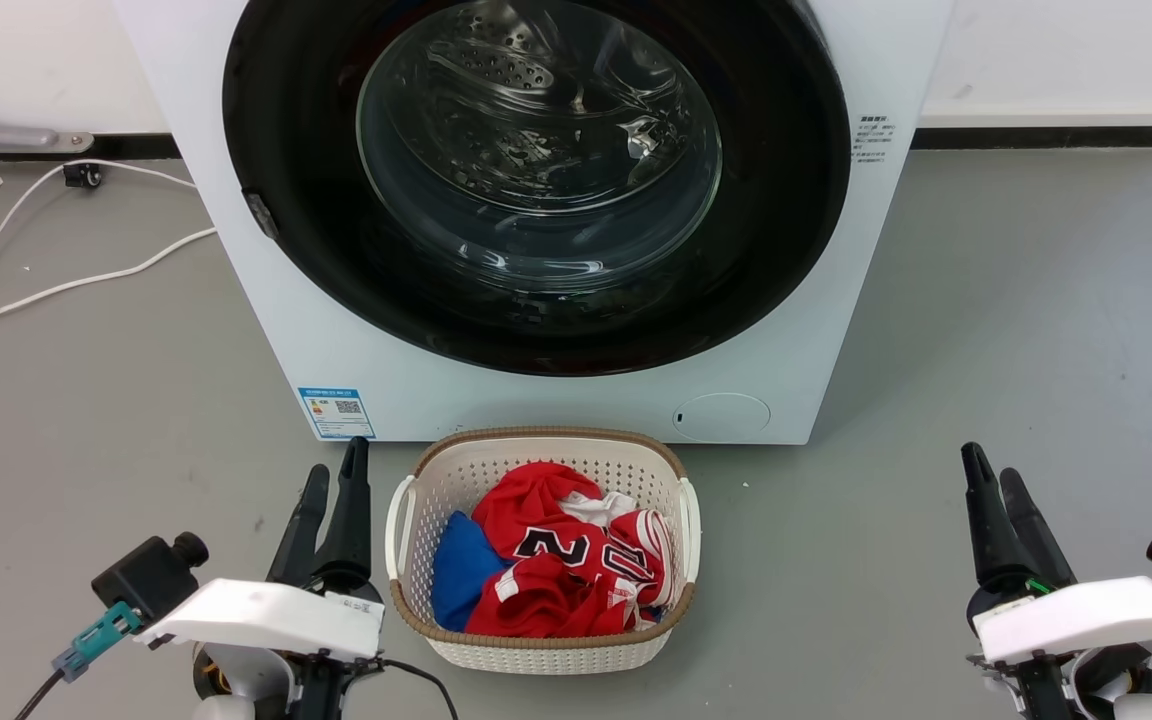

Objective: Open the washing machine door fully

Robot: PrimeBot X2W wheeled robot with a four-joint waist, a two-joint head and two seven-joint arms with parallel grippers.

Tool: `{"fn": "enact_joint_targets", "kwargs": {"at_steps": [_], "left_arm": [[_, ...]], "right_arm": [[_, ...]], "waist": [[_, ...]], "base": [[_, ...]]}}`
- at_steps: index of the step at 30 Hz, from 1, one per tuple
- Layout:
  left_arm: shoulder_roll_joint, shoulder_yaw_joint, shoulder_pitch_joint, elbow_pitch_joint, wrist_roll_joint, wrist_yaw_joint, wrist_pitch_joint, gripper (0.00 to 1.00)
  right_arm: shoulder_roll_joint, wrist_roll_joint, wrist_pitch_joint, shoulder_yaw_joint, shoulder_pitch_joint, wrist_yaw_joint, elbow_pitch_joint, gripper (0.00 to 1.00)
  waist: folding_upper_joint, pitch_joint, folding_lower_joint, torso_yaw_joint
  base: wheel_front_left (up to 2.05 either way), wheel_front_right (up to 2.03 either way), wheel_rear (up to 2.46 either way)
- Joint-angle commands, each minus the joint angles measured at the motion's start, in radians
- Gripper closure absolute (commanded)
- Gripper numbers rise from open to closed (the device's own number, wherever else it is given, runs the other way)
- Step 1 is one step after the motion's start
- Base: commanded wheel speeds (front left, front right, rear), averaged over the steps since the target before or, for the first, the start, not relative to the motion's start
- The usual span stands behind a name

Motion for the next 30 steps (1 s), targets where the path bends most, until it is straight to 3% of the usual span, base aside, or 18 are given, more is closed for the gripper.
{"fn": "enact_joint_targets", "kwargs": {"at_steps": [1,15,30], "left_arm": [[0.002,-0.007,-0.009,-0.016,0.038,0.004,-0.01,0.0],[0.004,-0.036,-0.018,-0.001,0.286,0.026,-0.054,0.0],[0.027,-0.071,-0.022,0.01,0.479,0.058,-0.095,0.0]], "right_arm": [[-0.011,-0.036,-0.01,0.004,-0.005,0.001,-0.016,0.0],[-0.018,-0.26,-0.031,0.017,-0.005,0.002,-0.023,0.0],[-0.008,-0.45,-0.036,0.015,0.008,0.002,-0.046,0.0]], "waist": [[0.0,0.0,0.0,0.0],[0.0,0.002,0.0,0.004],[0.0,0.004,0.0,0.002]], "base": [[0.0,0.0,0.0],[0.0,0.0,0.0],[0.0,0.0,0.0]]}}
